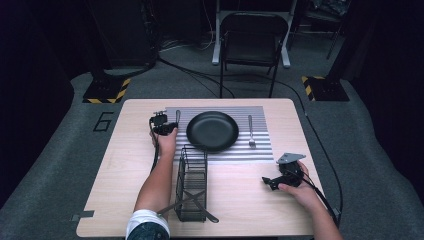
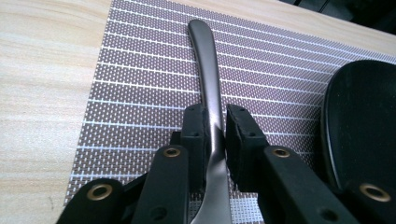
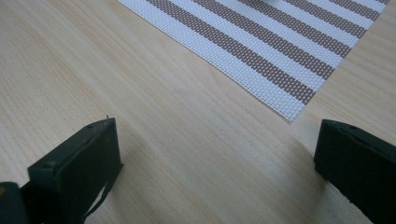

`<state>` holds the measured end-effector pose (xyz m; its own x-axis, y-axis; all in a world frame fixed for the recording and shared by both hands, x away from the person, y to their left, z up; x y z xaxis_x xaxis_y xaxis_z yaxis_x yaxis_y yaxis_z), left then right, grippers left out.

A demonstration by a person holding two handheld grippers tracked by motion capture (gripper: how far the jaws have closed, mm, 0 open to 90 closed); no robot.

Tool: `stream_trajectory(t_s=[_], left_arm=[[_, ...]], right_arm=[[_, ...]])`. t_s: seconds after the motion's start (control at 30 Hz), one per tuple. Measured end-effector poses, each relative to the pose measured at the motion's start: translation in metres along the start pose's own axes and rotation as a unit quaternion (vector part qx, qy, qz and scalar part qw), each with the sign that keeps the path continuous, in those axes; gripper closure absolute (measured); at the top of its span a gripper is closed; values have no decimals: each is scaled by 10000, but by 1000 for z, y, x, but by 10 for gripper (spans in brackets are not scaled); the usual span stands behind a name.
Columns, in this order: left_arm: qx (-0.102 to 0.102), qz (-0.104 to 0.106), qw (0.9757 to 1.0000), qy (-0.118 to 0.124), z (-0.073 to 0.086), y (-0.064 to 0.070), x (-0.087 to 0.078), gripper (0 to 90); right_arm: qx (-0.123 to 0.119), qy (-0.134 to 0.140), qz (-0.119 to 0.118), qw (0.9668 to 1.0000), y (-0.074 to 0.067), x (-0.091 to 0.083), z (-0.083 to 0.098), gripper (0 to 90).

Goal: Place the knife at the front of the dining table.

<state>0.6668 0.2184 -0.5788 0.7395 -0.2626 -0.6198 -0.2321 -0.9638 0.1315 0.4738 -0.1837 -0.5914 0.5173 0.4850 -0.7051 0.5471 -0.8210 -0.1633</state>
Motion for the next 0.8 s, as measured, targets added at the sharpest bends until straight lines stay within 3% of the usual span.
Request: stream_trajectory(t_s=[0.27, 0.53, 0.6, 0.77, 0.8], left_arm=[[-30, 72, 9999, 133, -3, -4, -5, 660], [3, 197, 9994, 270, -6, -3, -22, 624], [83, 339, 9993, 150, -1, -1, -29, 602], [220, 336, 9992, 13, 9, -2, -36, 587], [213, 446, 9988, 16, 13, -1, -39, 587]], right_arm=[[0, 0, -1, 10000, 0, 0, 0, 0], [0, 0, -1, 10000, 0, 0, 0, 0], [0, 0, 0, 10000, 0, 0, 0, 0], [1, -1, 0, 10000, 0, 0, 0, 0], [1, -1, 0, 10000, 0, 0, 0, 0]])
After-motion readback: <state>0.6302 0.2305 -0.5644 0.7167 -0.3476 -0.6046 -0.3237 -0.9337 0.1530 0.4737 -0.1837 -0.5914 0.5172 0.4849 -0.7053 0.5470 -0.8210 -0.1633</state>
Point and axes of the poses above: each handheld gripper's, and its own axes: x roughly forward along the jaws, z roughly out of its underside, y roughly to its right, the point moved 9 cm from there along x, roughly forward along the jaws, and after that the axes turned 13 degrees about x, right-handed, at the moved point
